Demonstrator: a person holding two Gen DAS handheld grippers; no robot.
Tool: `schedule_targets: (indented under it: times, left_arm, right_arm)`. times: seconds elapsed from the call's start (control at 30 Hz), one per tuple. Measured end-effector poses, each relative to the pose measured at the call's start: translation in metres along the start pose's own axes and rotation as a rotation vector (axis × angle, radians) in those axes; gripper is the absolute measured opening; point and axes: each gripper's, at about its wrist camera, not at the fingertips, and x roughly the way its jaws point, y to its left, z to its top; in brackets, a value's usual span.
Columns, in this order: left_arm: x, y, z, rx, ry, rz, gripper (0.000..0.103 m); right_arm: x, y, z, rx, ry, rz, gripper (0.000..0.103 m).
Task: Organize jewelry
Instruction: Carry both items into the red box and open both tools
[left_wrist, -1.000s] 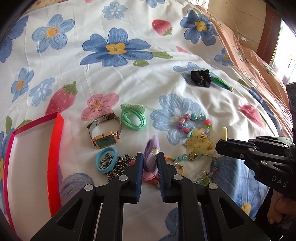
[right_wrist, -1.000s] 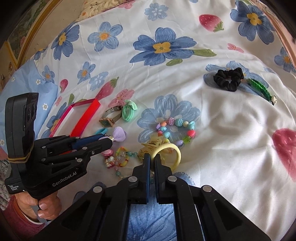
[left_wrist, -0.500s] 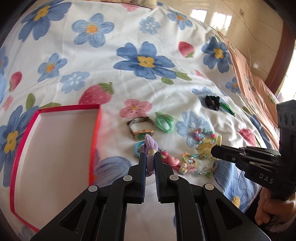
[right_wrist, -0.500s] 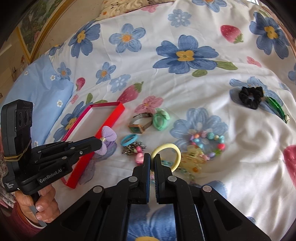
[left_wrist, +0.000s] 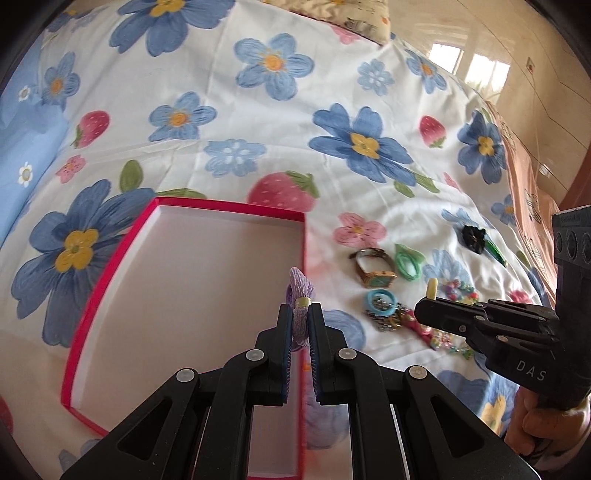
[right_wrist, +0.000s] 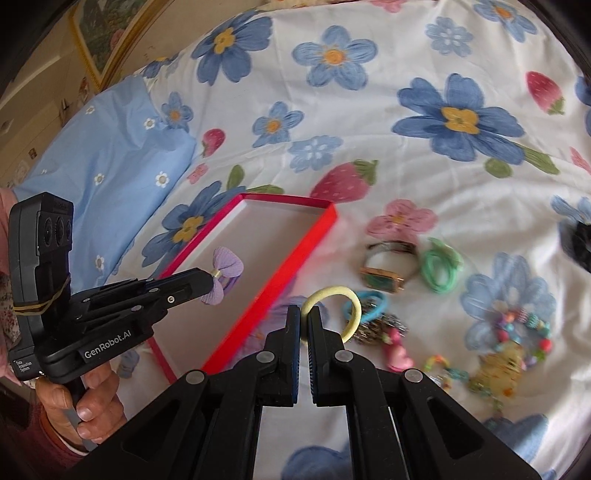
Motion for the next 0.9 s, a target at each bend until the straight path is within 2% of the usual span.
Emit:
schedule_targets:
  times: [0.2, 0.4, 0.6, 0.9]
  left_arm:
    - [-0.001, 0.026, 0.006, -0.046, -0.008, 0.052, 0.008]
    - [0.014, 0.047, 0.016, -0.081, 0.004, 0.103, 0.008]
    - [0.043, 0.073, 0.031, -0.116, 0.033, 0.128, 0.008]
    - [0.092, 0.101, 0.044, -0.151, 0.109, 0.172, 0.008]
  right_arm:
    - [0.031, 0.026, 0.020, -0.052, 0.018, 0.051, 0.003]
    - [0.069, 0.043, 0.040, -0.079, 0.063, 0.094, 0.003]
    - [0.112, 0.057, 0.055, -0.134, 0.123, 0.099, 0.003]
    - [0.167, 0.062, 0.063, -0.191, 0.242, 0.047, 0.004]
